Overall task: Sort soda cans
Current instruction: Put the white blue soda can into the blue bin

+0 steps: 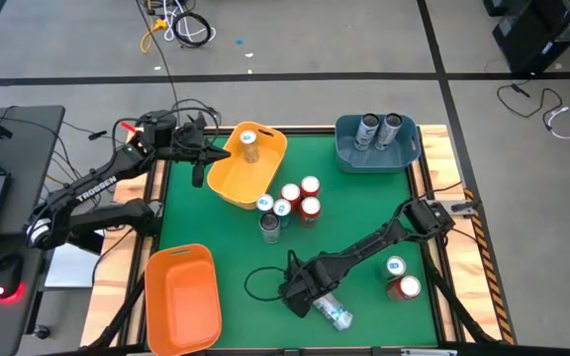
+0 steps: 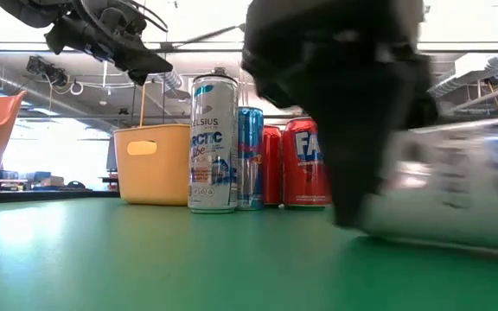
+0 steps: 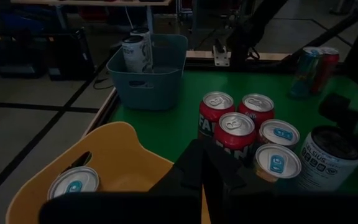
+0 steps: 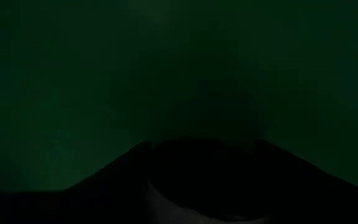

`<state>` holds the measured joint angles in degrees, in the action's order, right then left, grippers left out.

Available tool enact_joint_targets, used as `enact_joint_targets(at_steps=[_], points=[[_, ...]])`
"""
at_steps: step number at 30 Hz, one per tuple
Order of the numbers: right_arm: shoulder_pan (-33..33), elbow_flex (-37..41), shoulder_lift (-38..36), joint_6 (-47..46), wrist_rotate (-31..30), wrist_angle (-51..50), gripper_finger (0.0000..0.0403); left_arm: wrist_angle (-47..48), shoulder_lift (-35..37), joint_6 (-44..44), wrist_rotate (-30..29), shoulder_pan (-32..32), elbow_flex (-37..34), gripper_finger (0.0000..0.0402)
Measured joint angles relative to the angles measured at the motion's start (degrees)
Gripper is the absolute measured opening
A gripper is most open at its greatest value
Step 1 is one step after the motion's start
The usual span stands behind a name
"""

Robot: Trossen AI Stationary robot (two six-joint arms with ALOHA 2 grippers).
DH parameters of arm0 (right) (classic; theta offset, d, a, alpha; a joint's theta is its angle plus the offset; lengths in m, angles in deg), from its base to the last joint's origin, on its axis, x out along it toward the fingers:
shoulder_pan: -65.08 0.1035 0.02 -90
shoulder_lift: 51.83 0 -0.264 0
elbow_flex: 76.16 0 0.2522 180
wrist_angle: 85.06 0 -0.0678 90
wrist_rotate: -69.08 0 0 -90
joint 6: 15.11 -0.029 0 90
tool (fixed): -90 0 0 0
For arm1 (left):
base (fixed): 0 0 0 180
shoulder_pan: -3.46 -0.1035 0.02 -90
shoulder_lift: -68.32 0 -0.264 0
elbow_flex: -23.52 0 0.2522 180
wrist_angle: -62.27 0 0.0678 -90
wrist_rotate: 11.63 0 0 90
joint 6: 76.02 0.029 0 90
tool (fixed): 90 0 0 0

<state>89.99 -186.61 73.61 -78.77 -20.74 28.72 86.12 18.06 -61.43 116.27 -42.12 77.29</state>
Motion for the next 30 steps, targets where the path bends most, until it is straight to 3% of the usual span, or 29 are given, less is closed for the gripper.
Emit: enact_joint_targets(at_steps=[7, 10, 13, 17, 21, 23, 26, 30], points=[[-4.3, -2.0, -7.0, 6.7, -14.2, 0.3, 0.0246, -3.1, 0.0, -1.5, -1.5, 0.0, 0.0, 0.0005], [-6.4, -2.8, -11.5, 11.9, -22.8, 0.1, 0.0246, -9.5, 0.0, -4.3, -2.7, 0.0, -1.6, 0.0005], [-8.2, -2.9, -16.9, 16.3, -34.5, -1.4, 0.0246, -16.2, 0.0, -7.3, -2.8, 0.0, -4.3, 0.0005], [-9.7, -2.9, -23.4, 17.2, -55.1, -9.3, 0.0246, -22.2, 0.0, -9.3, -2.8, 0.0, -7.1, 0.0005], [-10.9, 0.4, -29.7, 7.0, -73.3, -21.2, 0.0246, -25.1, 0.0, -10.4, -2.5, 0.0, -8.1, 0.0005], [-11.9, 4.0, -32.1, -1.9, -79.4, -27.5, 0.0246, -26.5, 0.0, -10.7, -1.9, 0.0, -8.2, 0.0005], [-14.2, 12.0, -35.6, -16.0, -84.0, -33.5, 0.0246, -29.2, 0.0, -11.9, -0.6, 0.0, -8.2, 0.0005], [-19.3, 25.5, -39.6, -28.9, -87.0, -33.7, 0.0246, -32.0, 0.0, -12.3, 0.3, 0.0, -8.2, 0.0005]])
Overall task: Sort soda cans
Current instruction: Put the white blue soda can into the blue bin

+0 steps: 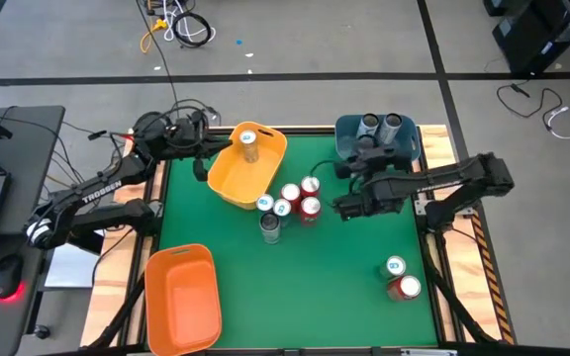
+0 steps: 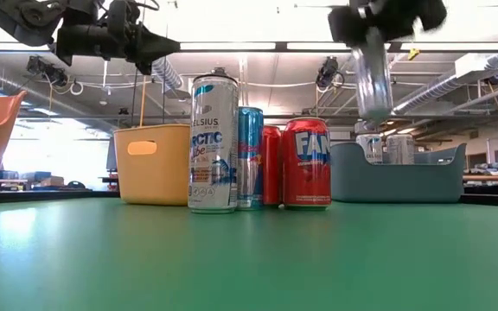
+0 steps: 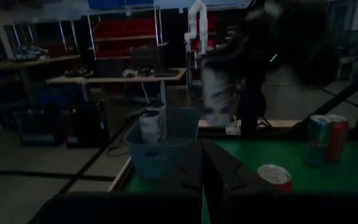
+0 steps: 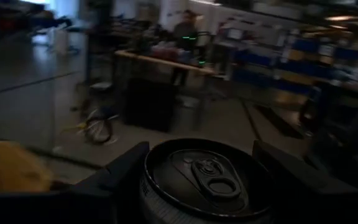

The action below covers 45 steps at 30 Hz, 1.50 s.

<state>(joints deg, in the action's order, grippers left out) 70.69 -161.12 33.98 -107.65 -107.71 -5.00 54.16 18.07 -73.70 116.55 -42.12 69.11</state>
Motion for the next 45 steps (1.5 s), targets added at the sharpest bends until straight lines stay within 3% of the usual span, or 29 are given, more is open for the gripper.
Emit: enact_joint_targets(at_steps=[5, 11, 28, 32, 41, 45], points=[[-8.1, 13.5, -3.0, -12.5, -2.9, 1.0, 0.0246, -0.5, 0.0, 0.0, 0.0, 0.0, 0.0, 0.0005], [-16.7, 23.0, -3.6, -23.5, -3.3, 2.1, 0.0246, -0.7, 0.0, 0.3, 0.0, 0.0, 0.0, 0.0005], [-29.8, 33.7, -2.5, -24.7, -3.2, 17.2, 0.0246, -0.9, 0.0, 0.4, -0.2, 0.0, 0.0, 0.0005], [-31.0, 34.4, -2.5, -21.3, -3.1, 21.9, 0.0246, -0.6, 0.0, 0.5, -0.1, 0.0, 0.0, 0.0005], [-31.8, 34.5, -2.5, -1.9, -1.0, 35.2, 0.0247, -0.4, 0.0, 0.6, 0.0, 0.0, 0.0, 0.0005], [-32.4, 34.5, -2.5, 3.8, 0.9, 39.7, 0.0282, -0.4, 0.0, 0.6, 0.0, 0.0, 0.0, 0.0005]])
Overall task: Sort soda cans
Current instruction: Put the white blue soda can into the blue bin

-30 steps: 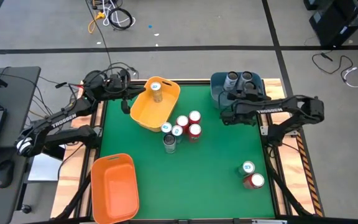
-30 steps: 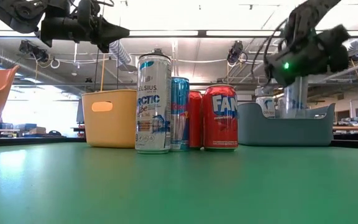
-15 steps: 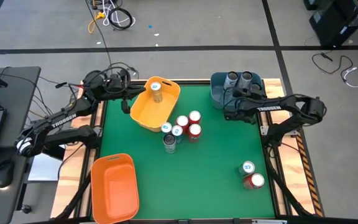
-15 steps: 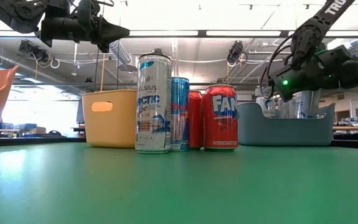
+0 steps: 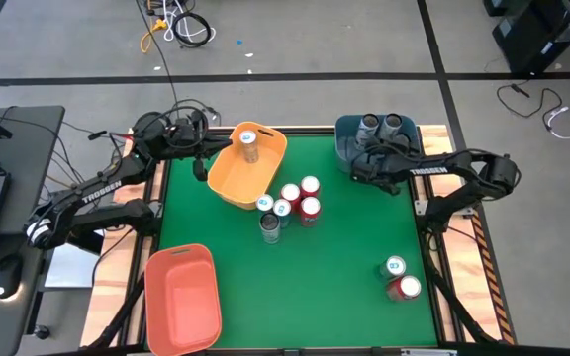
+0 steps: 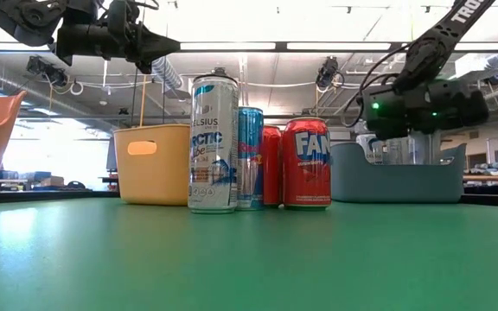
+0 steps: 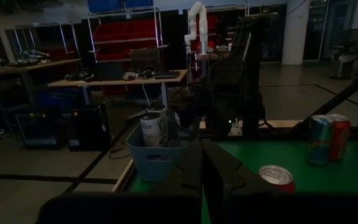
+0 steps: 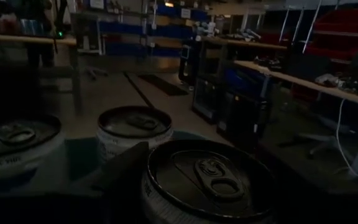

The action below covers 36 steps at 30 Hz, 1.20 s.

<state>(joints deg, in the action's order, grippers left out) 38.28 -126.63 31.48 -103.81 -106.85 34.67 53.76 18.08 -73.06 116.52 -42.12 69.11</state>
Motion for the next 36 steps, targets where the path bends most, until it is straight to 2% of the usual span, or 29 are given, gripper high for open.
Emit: enact_joint_targets(at_steps=[5, 14, 23, 31, 36], points=[[-0.8, 0.0, 0.0, 3.6, 1.5, 3.6, 0.0310, 0.7, 0.0, 0.0, 0.0, 0.0, 0.0, 0.0005], [-0.3, -0.6, 0.0, 6.3, 2.3, 4.3, 0.0296, 1.1, 0.0, 0.0, 0.0, 0.0, 0.0, 0.0005], [-0.8, -7.2, 0.0, 21.0, 2.5, 4.5, 0.0299, 1.2, 0.0, 0.0, 0.0, 0.0, 0.0, 0.0005], [-0.8, -11.9, 0.0, 28.7, 3.8, 4.3, 0.0309, 1.2, 0.0, 0.0, 0.0, 0.0, 0.0, 0.0005], [-0.8, -17.0, -0.9, 36.7, 8.9, 4.1, 0.0313, 1.2, 0.0, -0.1, 0.0, 0.0, 0.0, 0.0005]])
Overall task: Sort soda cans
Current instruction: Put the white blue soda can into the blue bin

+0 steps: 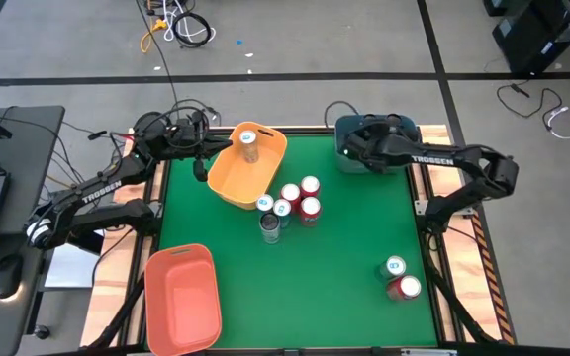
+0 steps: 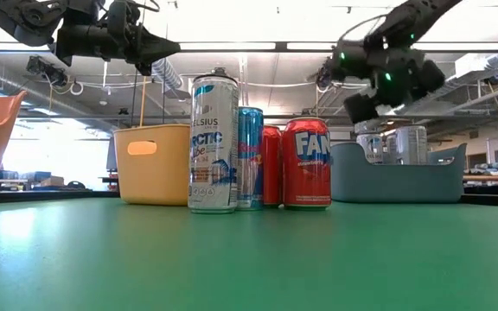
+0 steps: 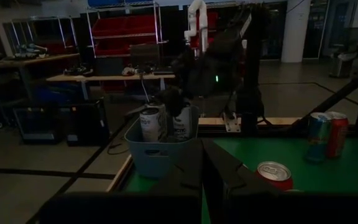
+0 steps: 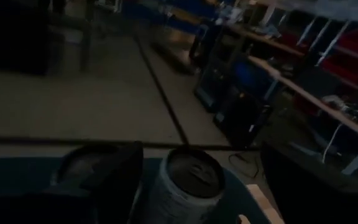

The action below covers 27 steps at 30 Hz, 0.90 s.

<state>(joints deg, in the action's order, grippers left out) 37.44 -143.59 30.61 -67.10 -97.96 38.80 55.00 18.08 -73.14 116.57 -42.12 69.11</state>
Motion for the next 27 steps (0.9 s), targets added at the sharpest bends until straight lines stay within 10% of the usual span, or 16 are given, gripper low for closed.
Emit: enact_joint_targets(at_steps=[9, 17, 21, 27], points=[[-1.5, -12.3, -6.0, 24.2, 32.5, 0.3, 0.0280, 2.2, 0.0, -0.1, 0.0, 0.0, 0.0, 0.0005], [1.5, -13.9, -5.8, 39.6, 70.0, 8.8, 0.0109, 3.2, 0.0, -0.5, 0.0, 0.0, 0.0, 0.0005], [7.4, -13.9, -3.7, 41.8, 75.5, 15.4, 0.0016, 4.4, 0.0, -1.9, 1.6, 0.0, 0.0, 0.0005], [17.6, -13.9, 1.4, 39.9, 80.6, 31.4, 0.0047, 5.6, 0.0, -2.0, 4.9, 0.0, 0.0, 0.0005]])
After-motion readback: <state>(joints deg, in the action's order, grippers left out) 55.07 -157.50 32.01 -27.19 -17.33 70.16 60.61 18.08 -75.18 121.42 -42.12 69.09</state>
